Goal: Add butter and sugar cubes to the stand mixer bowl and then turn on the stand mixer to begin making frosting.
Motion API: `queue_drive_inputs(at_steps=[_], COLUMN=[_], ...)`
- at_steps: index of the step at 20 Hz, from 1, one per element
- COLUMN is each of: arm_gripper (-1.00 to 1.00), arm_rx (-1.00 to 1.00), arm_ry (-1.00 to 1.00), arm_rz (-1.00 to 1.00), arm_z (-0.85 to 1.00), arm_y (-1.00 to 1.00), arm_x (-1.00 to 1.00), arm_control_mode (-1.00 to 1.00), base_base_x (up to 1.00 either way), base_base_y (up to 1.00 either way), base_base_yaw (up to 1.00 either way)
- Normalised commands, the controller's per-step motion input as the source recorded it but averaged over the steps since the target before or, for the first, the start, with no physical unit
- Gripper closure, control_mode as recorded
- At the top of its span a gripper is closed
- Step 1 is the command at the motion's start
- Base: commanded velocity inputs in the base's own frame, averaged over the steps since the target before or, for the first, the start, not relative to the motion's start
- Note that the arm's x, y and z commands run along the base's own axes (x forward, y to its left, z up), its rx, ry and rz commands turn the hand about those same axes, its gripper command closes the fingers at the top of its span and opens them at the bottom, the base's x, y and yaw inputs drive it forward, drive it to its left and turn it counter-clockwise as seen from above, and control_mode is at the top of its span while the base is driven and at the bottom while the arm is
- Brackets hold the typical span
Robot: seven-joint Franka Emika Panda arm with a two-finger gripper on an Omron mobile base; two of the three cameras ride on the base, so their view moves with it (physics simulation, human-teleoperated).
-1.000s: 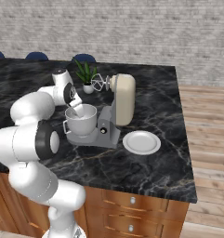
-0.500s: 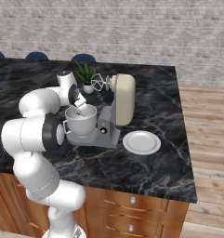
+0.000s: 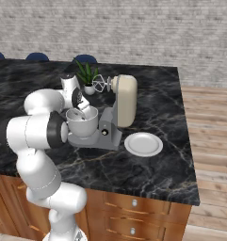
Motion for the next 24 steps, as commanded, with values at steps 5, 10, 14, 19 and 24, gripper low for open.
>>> queue_drive_inputs(at_steps=[5, 10, 14, 19, 24], arm_gripper=[-1.0, -1.0, -1.0, -1.0, -1.0], arm_rx=[0.0, 0.0, 0.0, 0.0, 0.0], arm_ry=[0.0, 0.0, -0.02, -0.1, -0.13], arm_rz=[0.0, 0.05, 0.05, 0.15, 0.16], arm_z=[0.01, 0.34, 0.64, 0.37, 0.5], arm_y=[0.0, 0.0, -0.06, -0.33, -0.52], arm_x=[0.0, -0.09, -0.29, -0.86, -0.77], arm_control_mode=[-1.0, -1.0, -1.0, -1.0, -1.0], base_base_x=[0.0, 0.0, 0.0, 0.0, 0.0], base_base_y=[0.0, 0.0, 0.0, 0.0, 0.0], base_base_yaw=[0.0, 0.0, 0.0, 0.0, 0.0])
